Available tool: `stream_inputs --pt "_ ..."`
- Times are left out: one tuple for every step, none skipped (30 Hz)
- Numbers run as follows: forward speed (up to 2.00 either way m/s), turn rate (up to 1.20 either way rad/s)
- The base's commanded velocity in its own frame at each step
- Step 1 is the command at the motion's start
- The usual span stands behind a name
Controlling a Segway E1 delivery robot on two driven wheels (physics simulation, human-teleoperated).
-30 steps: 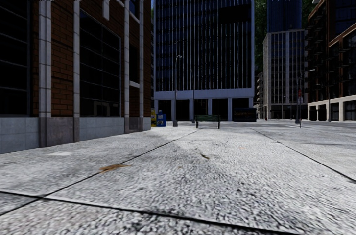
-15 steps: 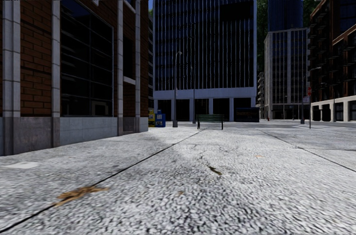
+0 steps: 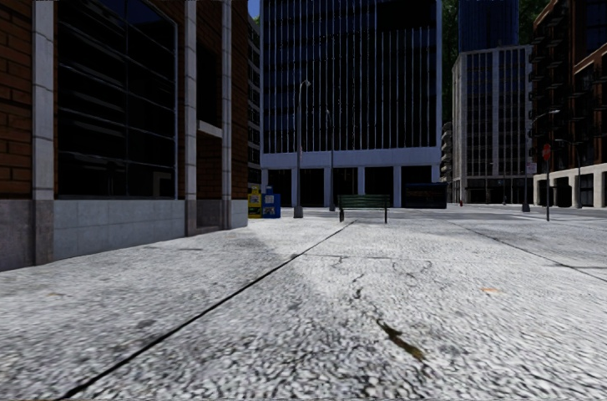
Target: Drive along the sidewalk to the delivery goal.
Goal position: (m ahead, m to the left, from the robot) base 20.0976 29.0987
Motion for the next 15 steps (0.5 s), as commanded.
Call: stream_inputs --pt "2.00 0.00" --pt "2.00 0.00" --pt "2.00 0.00" --pt "2.00 0.00" --pt "2.00 0.00" --pt "2.00 0.00" --pt "2.00 0.00" --pt "2.00 0.00" --pt "2.00 0.00" --pt "2.00 0.00" --pt "2.00 0.00" --pt "2.00 0.00" --pt "2.00 0.00" --pt "2.00 0.00" --pt "2.00 0.00"
